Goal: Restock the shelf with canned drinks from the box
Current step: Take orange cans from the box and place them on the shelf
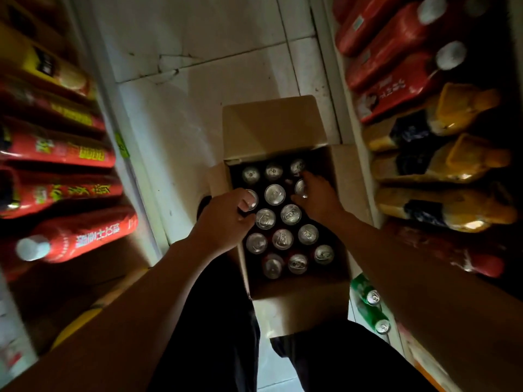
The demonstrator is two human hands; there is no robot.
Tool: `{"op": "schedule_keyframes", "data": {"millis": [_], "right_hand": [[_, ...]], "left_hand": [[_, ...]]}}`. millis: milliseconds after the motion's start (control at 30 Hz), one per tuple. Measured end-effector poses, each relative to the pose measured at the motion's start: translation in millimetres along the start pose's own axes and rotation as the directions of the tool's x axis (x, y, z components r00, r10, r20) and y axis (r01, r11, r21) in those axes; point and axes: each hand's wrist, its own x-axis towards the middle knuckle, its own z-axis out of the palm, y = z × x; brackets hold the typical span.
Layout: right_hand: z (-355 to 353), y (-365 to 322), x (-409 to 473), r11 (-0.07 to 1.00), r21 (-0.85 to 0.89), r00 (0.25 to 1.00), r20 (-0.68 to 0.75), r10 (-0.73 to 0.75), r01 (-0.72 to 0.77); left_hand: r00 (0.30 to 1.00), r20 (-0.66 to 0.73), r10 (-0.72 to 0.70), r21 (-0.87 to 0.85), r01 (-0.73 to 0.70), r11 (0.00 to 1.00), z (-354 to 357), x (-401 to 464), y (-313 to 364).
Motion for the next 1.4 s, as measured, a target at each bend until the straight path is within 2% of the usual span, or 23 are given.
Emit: {"op": "schedule_keyframes", "data": {"millis": [67,200,300,433,500,567,667,800,867,1000,1133,1267,1400], "right_hand": [[-36.3,-17.7,-34.0,0.995,0.095,0.995,-0.101,-0.003,0.013],[-143.4,-66.3,-124.6,0.959,0.277,0.969,-0.246,0.018,0.053],[-251.2,-110.8,-217.2,0.841,0.531,0.958,-0.28,0.056,0.106],[-366.6,-156.4,-341.3,0.734,0.655,0.926,-0.366,0.097,0.182],[-410.6,-173.0,-393.0,0.699,0.67,0.909,-0.41,0.069,0.25],[-450.2,-184.3,-453.3,0.632,0.706,0.879,-0.47,0.078,0.321],[-489.0,-201.0,-527.1,0.615,0.646,0.751,-0.648,0.129,0.451],[-517.5,-193.4,-573.2,0.694,0.498,0.451,-0.85,0.272,0.52],[-535.7,-181.4,-590.7,0.72,0.458,0.359,-0.883,0.301,0.522],[-564.7,-135.5,-606.5,0.774,0.394,0.265,-0.917,0.297,0.495],[-580.9,-95.5,-600.2,0.771,0.423,0.339,-0.897,0.283,0.476],[-579.3,-72.9,-591.5,0.705,0.515,0.391,-0.851,0.351,0.488],[-577.0,-56.6,-576.5,0.704,0.556,0.358,-0.829,0.43,0.442]], "left_hand": [[1.0,0.021,0.023,-0.013,-0.023,1.0,-7.9,-8.7,26.5],[0.952,0.202,0.231,0.001,-0.236,0.972,-44.4,-33.0,129.2],[0.878,0.299,0.373,0.062,-0.408,0.911,-82.3,-72.1,243.6],[0.825,0.172,0.538,0.133,-0.561,0.817,-124.5,-144.6,369.6],[0.783,0.109,0.613,0.115,-0.622,0.774,-142.2,-180.4,421.8],[0.742,0.065,0.667,0.021,-0.669,0.743,-153.4,-221.3,476.2],[0.668,-0.029,0.744,-0.04,-0.744,0.667,-154.3,-275.6,557.4],[0.553,-0.1,0.827,-0.129,-0.832,0.54,-125.9,-325.4,633.7],[0.507,-0.049,0.861,-0.146,-0.856,0.496,-113.6,-338.9,658.4],[0.398,0.179,0.9,-0.085,-0.905,0.417,-92.8,-341.6,692.2],[0.409,0.197,0.891,0.09,-0.912,0.399,-69.8,-330.3,707.8],[0.468,0.132,0.874,0.164,-0.88,0.446,-43.7,-330.8,712.3],[0.498,0.137,0.856,0.227,-0.857,0.462,-28.9,-322.9,713.4]]}}
